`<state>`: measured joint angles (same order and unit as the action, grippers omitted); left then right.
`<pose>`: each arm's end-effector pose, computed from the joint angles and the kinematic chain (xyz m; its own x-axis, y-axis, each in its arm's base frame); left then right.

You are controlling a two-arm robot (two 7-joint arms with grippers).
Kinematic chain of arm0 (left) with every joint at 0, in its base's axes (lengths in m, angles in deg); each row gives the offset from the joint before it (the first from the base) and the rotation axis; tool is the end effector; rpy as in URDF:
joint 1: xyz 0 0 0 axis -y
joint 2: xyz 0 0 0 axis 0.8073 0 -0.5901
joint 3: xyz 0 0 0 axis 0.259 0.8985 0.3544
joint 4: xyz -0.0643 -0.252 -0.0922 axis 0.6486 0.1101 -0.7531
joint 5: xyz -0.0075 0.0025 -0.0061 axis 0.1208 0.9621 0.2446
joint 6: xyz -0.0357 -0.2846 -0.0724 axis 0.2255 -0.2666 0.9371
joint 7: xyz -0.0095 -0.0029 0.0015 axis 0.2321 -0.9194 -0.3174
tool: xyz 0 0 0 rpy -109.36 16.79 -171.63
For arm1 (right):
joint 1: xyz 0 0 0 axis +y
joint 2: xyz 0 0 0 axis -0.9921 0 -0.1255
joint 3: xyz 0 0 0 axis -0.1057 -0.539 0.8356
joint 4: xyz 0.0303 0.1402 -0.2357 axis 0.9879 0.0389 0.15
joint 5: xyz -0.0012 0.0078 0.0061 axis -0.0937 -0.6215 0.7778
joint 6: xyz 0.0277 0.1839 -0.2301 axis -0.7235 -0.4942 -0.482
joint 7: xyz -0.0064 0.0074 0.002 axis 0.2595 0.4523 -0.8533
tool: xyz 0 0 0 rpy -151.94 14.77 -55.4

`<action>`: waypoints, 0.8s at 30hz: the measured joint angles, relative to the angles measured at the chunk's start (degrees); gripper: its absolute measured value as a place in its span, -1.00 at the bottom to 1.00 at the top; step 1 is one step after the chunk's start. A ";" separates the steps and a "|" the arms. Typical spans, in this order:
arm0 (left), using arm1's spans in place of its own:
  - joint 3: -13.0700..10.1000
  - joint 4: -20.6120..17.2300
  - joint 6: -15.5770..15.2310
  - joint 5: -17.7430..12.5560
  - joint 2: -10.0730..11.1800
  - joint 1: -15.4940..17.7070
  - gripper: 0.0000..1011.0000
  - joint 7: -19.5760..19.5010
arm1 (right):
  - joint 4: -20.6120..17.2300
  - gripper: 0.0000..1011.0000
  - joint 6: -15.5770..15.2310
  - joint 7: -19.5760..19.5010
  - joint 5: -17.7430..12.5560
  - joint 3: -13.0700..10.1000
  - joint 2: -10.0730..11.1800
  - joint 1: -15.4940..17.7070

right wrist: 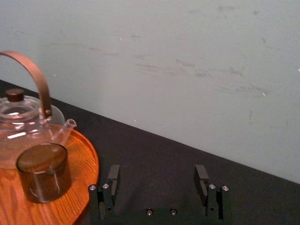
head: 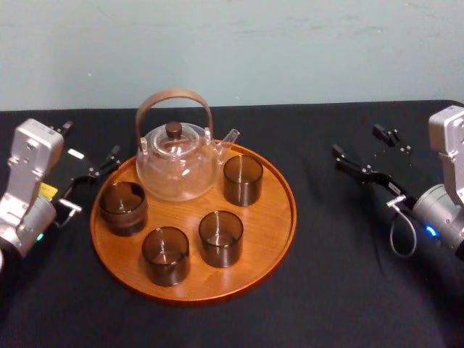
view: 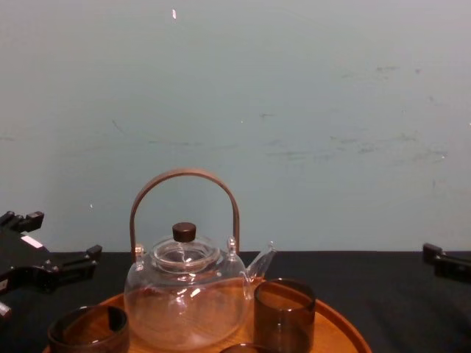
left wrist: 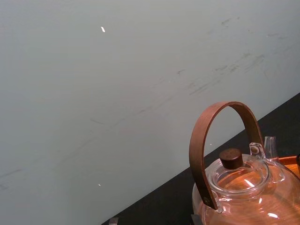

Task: Pick up the glass from the table and place it on the tray.

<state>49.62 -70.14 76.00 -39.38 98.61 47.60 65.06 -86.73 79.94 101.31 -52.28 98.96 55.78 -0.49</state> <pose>0.3435 0.0780 -0.2882 0.2923 0.8803 0.3738 -0.9552 0.2874 0.0702 0.3458 -0.0738 -0.2872 0.4349 -0.8911 0.1295 0.9005 0.4304 -0.0624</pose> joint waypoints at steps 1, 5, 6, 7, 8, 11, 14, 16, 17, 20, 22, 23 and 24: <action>0.00 0.00 0.00 0.00 0.00 0.00 0.98 0.00 | 0.26 0.98 0.00 -0.04 0.11 -0.14 -0.11 -0.02; 0.00 0.00 0.00 0.00 0.00 0.00 0.98 0.00 | 1.62 0.98 0.00 -0.30 0.83 -0.76 -0.82 -0.25; 0.00 0.00 0.00 0.00 0.00 0.00 0.98 0.00 | 1.81 0.98 0.00 -0.33 0.96 -0.82 -0.92 -0.29; 0.00 0.00 0.00 0.00 0.00 0.00 0.98 0.00 | 2.09 0.98 -0.03 -0.43 1.28 -0.91 -1.12 -0.38; 0.00 0.00 0.00 0.00 0.00 0.00 0.98 0.00 | 2.19 0.98 -0.05 -0.46 1.44 -0.93 -1.22 -0.41; 0.00 0.00 0.00 0.00 0.00 0.00 0.98 0.00 | 2.36 0.98 -0.16 -0.56 1.89 -1.00 -1.49 -0.47; 0.00 0.00 0.00 0.00 0.00 0.00 0.98 0.00 | 2.36 0.98 -0.18 -0.56 1.89 -1.00 -1.47 -0.49; 0.00 0.00 0.00 0.00 0.00 0.00 0.98 0.00 | 2.36 0.98 -0.19 -0.55 1.89 -0.99 -1.45 -0.50; 0.00 0.00 0.00 0.00 0.00 0.00 0.98 0.00 | 2.36 0.98 -0.19 -0.55 1.88 -0.99 -1.43 -0.50; 0.00 0.00 0.00 0.00 0.00 0.00 0.98 0.00 | 2.33 0.98 -0.21 -0.53 1.84 -0.97 -1.40 -0.51; 0.00 0.00 0.00 0.00 0.00 0.00 0.98 0.00 | 2.31 0.98 -0.22 -0.52 1.81 -0.96 -1.38 -0.51; 0.00 0.00 0.00 0.00 0.00 0.00 0.98 0.00 | 2.31 0.98 -0.23 -0.52 1.80 -0.96 -1.37 -0.51; 0.00 0.00 0.00 0.00 0.00 0.00 0.98 0.00 | 2.30 0.98 -0.23 -0.51 1.78 -0.95 -1.37 -0.51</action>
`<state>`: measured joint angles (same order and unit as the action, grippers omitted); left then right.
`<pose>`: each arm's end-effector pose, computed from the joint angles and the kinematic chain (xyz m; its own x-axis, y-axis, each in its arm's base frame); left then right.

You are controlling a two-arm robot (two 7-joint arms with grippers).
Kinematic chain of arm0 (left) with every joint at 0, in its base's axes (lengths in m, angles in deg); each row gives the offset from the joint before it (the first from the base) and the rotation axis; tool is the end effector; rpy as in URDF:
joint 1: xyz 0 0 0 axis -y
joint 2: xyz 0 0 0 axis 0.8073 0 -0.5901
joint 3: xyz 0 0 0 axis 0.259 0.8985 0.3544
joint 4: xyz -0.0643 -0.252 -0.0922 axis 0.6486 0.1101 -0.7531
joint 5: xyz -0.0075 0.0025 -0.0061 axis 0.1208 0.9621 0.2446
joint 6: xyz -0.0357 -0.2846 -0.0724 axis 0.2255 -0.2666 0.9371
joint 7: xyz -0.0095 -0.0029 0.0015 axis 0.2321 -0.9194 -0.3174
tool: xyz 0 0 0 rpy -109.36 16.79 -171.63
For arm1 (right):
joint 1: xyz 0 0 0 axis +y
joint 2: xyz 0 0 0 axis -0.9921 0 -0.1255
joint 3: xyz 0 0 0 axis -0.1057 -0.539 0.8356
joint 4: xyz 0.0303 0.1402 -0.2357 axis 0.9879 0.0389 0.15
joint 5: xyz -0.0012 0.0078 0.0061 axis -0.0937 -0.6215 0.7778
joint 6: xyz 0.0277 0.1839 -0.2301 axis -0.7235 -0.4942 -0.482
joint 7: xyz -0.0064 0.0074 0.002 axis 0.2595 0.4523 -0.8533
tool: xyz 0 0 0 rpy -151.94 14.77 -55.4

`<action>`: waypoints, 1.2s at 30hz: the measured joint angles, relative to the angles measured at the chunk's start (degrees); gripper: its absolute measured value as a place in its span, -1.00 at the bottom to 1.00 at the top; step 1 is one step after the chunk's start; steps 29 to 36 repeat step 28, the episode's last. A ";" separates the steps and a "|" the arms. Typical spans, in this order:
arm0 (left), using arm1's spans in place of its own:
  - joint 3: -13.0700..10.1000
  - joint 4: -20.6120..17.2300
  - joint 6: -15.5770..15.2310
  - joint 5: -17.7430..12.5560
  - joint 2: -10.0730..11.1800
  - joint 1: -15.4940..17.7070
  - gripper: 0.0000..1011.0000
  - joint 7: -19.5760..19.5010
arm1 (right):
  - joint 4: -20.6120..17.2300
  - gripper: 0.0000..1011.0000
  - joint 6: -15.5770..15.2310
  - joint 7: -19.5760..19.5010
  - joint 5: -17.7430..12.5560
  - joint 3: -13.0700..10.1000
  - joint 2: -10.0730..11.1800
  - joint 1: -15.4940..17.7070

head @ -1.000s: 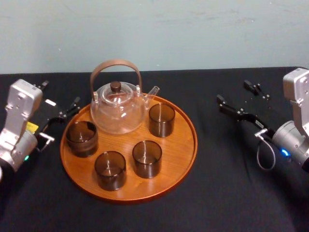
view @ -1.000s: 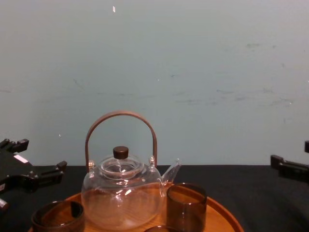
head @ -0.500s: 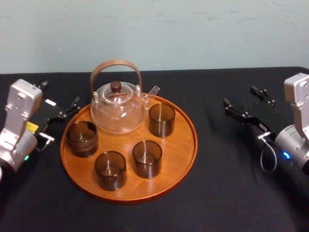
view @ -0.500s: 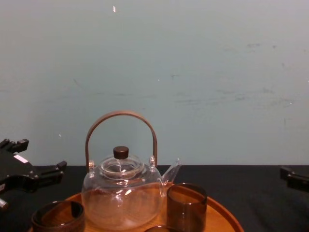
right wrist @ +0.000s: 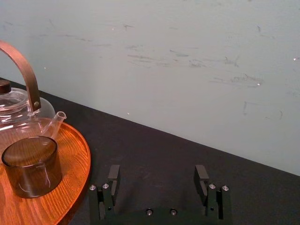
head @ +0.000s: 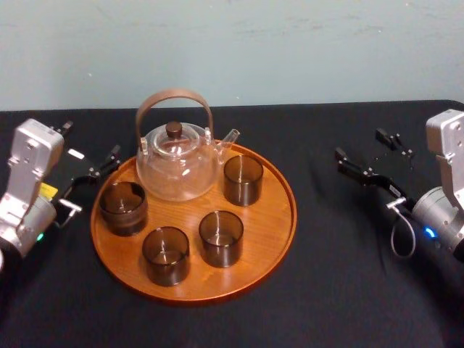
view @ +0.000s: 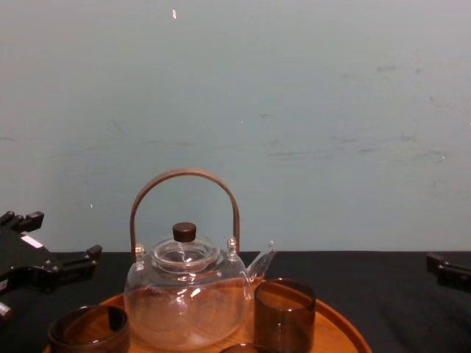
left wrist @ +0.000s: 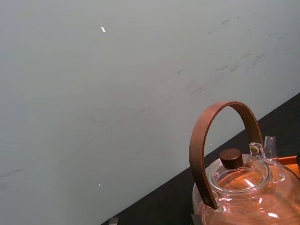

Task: Pick up the glass from the table and place it on the tray.

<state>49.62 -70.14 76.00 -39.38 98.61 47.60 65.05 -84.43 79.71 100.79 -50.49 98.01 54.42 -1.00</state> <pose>0.3435 0.0780 -0.2882 0.2925 0.8802 0.3738 -0.9552 0.2875 0.0703 0.3484 -0.0755 -0.2950 0.4067 -0.9041 0.1312 0.9132 0.3984 -0.0856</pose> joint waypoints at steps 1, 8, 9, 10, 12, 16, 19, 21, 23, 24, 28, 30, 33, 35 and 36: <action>0.00 0.00 0.00 0.00 0.00 0.00 0.98 0.00 | 0.00 0.98 0.00 0.00 -0.01 0.01 0.01 0.00; 0.00 0.00 0.00 0.00 0.00 0.00 0.98 0.00 | -0.03 0.98 -0.03 0.03 -0.08 0.05 0.04 0.00; 0.00 0.00 0.00 0.00 0.00 0.00 0.98 0.00 | -0.03 0.98 -0.03 0.04 -0.09 0.05 0.04 0.00; 0.00 0.00 0.00 0.00 0.00 0.00 0.98 0.00 | -0.05 0.98 -0.03 0.05 -0.11 0.06 0.05 0.00; 0.00 0.00 0.00 0.00 0.00 0.00 0.98 0.00 | -0.06 0.98 -0.03 0.06 -0.13 0.06 0.06 0.00; 0.00 0.00 0.00 0.00 0.00 0.00 0.98 0.00 | -0.08 0.98 -0.03 0.08 -0.17 0.07 0.08 0.00; 0.00 0.00 0.00 0.00 0.00 0.00 0.98 0.00 | -0.08 0.98 -0.03 0.08 -0.19 0.07 0.08 0.00; 0.00 0.00 0.00 0.00 0.00 0.00 0.98 0.00 | -0.09 0.98 -0.03 0.08 -0.20 0.07 0.08 0.00; 0.00 0.00 0.00 0.00 0.00 0.00 0.98 0.00 | -0.08 0.98 -0.03 0.08 -0.21 0.07 0.09 0.00; 0.00 0.00 0.00 0.00 0.00 0.00 0.98 0.00 | -0.08 0.98 -0.03 0.08 -0.21 0.07 0.08 0.00; 0.00 0.00 0.00 0.00 0.00 0.00 0.98 0.00 | -0.08 0.98 -0.03 0.08 -0.21 0.07 0.09 0.00; 0.00 0.00 0.00 0.00 0.00 0.00 0.98 0.00 | -0.08 0.98 -0.03 0.08 -0.21 0.07 0.09 0.00; 0.00 0.00 0.00 0.00 0.00 0.00 0.98 0.00 | -0.08 0.98 -0.03 0.08 -0.21 0.07 0.09 0.00; 0.00 0.00 0.00 0.00 0.00 0.00 0.98 0.00 | -0.08 0.98 -0.03 0.08 -0.21 0.07 0.09 0.00; 0.00 0.00 0.00 0.00 0.00 0.00 0.98 0.00 | -0.08 0.98 -0.03 0.08 -0.21 0.07 0.09 0.00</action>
